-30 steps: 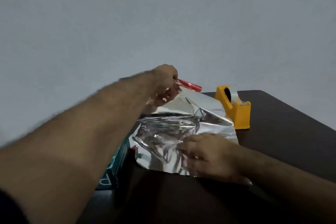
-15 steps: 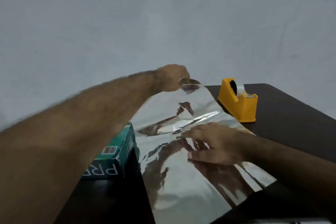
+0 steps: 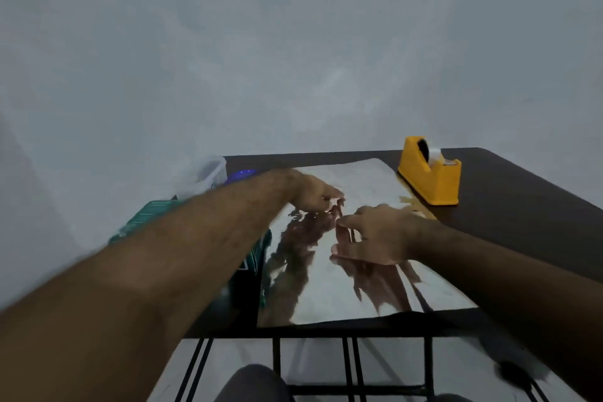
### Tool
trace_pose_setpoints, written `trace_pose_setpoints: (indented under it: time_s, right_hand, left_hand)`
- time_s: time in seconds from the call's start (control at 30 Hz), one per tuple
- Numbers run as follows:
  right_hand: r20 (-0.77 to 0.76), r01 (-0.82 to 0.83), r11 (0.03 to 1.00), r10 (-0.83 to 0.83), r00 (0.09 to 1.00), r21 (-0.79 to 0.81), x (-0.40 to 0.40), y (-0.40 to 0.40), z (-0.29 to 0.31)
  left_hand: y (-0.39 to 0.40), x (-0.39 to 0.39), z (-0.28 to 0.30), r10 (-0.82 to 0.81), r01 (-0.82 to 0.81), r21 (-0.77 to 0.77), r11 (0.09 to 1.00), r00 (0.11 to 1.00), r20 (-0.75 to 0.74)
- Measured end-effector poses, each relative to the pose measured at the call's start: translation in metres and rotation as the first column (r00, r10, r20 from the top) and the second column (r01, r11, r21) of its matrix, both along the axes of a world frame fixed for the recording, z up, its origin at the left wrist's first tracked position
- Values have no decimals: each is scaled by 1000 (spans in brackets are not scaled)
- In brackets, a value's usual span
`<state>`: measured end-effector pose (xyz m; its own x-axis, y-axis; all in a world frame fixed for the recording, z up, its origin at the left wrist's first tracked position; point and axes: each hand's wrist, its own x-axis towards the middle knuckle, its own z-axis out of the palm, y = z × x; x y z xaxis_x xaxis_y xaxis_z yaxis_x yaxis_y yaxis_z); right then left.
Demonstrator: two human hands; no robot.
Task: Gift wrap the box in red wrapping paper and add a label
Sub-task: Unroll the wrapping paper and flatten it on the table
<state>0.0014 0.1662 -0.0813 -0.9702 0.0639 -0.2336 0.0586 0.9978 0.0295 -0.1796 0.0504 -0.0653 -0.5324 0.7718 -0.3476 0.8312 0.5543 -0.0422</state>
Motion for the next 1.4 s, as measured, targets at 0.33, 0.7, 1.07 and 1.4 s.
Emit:
trace_pose_setpoints:
  time_s: [0.33,0.7,1.07,1.4]
  right_hand:
    - [-157,30,996,-43,987,-84,5,-27,-11]
    - [-232,109,986,-136,963,-126,5,-79,-8]
    - [-239,159,968,-203,949,-194,34,-73,4]
    - [-317,76,995,-93,944,-65,40,-92,-15]
  left_hand:
    - [-110,54,83,116,-128,237,963,991,65]
    - [-238,64,63,308,-329,141,934,939,153]
    - [-261,46,40,336,-363,213,907,929,154]
    - [-195,48,90,241,-277,517,810,961,137]
